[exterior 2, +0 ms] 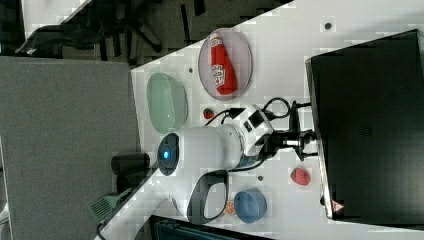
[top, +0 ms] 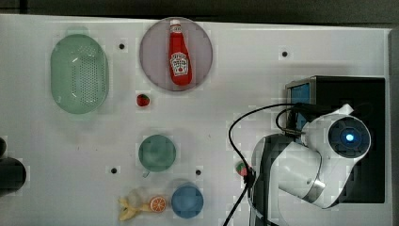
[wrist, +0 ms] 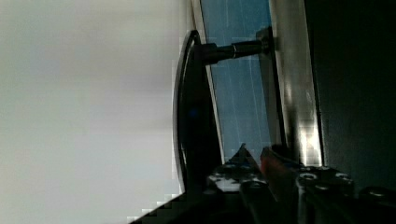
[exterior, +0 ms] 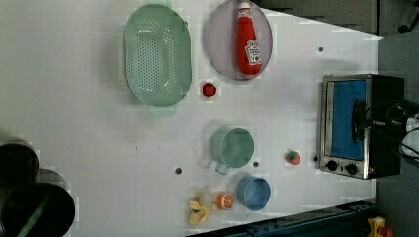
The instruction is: Flap open oven.
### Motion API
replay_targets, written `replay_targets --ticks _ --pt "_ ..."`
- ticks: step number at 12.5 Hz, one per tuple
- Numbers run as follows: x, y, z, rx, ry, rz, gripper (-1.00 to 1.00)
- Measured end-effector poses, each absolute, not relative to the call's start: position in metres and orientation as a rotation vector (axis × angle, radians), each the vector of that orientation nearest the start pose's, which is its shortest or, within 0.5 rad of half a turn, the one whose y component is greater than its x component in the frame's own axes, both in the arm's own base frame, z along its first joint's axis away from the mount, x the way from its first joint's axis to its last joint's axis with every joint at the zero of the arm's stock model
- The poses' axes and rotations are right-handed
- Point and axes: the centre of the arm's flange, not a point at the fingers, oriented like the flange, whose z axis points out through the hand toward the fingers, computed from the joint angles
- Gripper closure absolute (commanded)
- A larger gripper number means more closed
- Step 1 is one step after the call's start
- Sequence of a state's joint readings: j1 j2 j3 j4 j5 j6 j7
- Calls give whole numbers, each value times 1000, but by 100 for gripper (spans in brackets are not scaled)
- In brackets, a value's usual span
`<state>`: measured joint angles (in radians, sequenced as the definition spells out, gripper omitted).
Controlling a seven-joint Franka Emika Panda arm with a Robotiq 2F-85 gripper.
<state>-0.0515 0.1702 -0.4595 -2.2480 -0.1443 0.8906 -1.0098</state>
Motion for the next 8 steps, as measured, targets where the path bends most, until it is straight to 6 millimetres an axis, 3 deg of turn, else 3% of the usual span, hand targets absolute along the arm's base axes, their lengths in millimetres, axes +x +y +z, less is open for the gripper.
replay_targets --ticks 5,8 --pt "486 -230 298 -3503 -17 143 65" --pt "493 -203 291 -3569 22 176 65"
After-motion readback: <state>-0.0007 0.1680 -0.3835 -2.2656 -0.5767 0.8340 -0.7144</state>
